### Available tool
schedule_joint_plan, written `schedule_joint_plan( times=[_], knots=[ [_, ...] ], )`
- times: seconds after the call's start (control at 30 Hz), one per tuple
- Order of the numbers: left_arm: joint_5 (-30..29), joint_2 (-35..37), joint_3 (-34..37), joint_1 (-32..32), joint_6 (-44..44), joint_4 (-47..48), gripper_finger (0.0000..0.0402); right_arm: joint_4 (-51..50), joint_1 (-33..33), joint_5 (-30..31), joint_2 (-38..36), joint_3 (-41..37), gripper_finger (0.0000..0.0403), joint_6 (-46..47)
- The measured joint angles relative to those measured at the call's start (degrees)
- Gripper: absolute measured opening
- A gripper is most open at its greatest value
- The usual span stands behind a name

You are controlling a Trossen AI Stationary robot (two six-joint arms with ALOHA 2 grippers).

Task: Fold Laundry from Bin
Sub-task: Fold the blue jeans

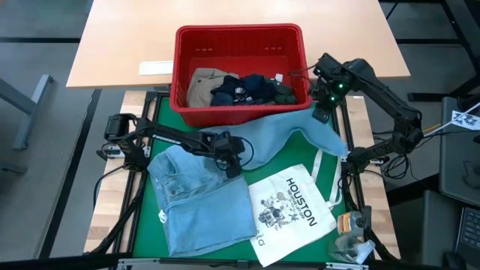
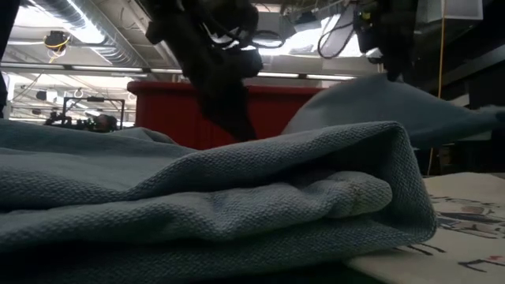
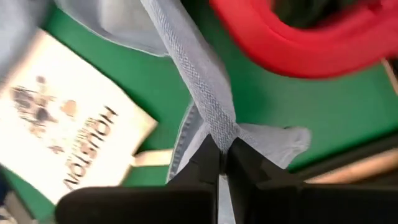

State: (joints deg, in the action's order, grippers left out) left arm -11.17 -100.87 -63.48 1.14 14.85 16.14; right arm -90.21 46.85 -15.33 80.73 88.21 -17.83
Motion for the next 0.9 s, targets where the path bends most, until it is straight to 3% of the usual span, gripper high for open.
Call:
schedule_joint_plan(
  times=[0.47, 0.63, 0.9],
  knots=[
    [3.2, -10.9, 0.0, -1.8, -1.3, -11.5, 0.0114, 1.4, -1.0, -24.3, 0.0, 4.8, 0.0008, 4.5],
    [3.7, -8.8, 0.0, -2.1, -1.9, -12.1, 0.0114, 9.7, -5.7, -25.4, 0.2, 3.9, 0.0012, 12.1],
    [6.2, 1.4, -0.3, -3.5, -5.6, -13.8, 0.0114, 20.6, -12.6, -23.9, 0.5, 3.7, 0.0015, 21.0]
  ],
)
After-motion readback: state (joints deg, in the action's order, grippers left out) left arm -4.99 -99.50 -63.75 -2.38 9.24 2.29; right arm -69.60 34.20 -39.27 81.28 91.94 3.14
